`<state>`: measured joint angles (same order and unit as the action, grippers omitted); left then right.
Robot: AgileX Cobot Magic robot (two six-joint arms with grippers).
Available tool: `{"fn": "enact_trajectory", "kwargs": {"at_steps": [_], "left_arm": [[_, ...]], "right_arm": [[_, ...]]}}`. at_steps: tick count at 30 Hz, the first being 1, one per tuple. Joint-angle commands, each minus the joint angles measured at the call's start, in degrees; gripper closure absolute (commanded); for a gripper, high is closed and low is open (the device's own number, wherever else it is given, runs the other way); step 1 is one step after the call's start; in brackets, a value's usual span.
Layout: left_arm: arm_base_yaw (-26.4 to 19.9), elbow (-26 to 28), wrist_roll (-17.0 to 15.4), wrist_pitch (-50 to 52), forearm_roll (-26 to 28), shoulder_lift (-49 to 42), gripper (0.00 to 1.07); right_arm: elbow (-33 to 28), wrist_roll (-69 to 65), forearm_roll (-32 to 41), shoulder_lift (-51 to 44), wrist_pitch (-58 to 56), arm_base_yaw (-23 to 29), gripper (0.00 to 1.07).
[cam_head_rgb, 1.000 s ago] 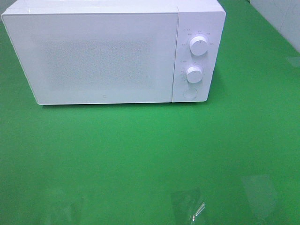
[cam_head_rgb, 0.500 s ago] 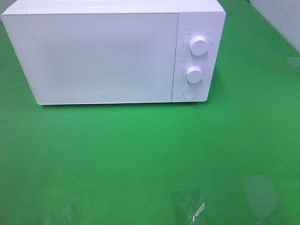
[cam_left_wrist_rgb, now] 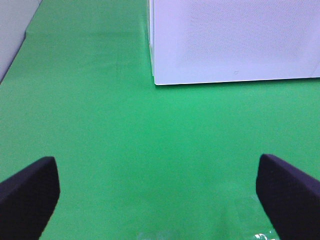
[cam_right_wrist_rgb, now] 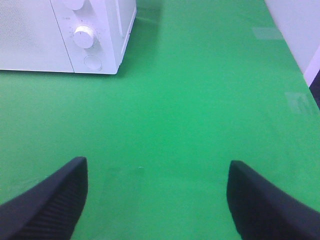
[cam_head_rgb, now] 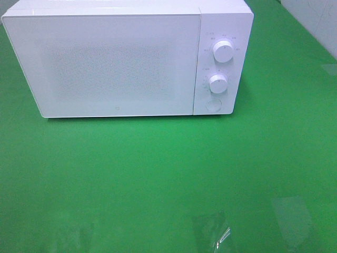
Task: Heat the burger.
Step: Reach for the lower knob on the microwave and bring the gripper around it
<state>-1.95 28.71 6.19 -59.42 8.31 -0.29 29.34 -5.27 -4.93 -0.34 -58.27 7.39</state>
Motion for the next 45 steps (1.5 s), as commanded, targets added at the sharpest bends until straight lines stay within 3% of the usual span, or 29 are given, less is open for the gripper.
{"fn": "enact_trajectory", "kwargs": {"at_steps": [1, 8, 16, 36, 45], "left_arm": [[0.0, -0.17, -0.06, 0.57, 0.29, -1.38, 0.06], [0.0, -0.17, -0.06, 0.57, 0.29, -1.38, 0.06], [0.0, -0.17, -0.06, 0.57, 0.29, -1.38, 0.07], [0.0, -0.17, -0.06, 0.57, 0.29, -1.38, 0.07], [0.0, -0.17, -0.06, 0.57, 0.29, -1.38, 0.07]], "right_arm": [[0.23, 0.11, -0.11, 1.03, 1.43, 0.11, 0.31], [2.52, 0.46, -0.17, 7.05, 4.81, 0.11, 0.29], [2.12, 0.4, -0.17, 19.08, 16.5, 0.11, 0.31], [2.12, 0.23, -0.17, 34.09, 36.27, 0.11, 0.31], [2.12, -0.29, 0.06, 46.18, 49.56, 0.11, 0.31]]}}
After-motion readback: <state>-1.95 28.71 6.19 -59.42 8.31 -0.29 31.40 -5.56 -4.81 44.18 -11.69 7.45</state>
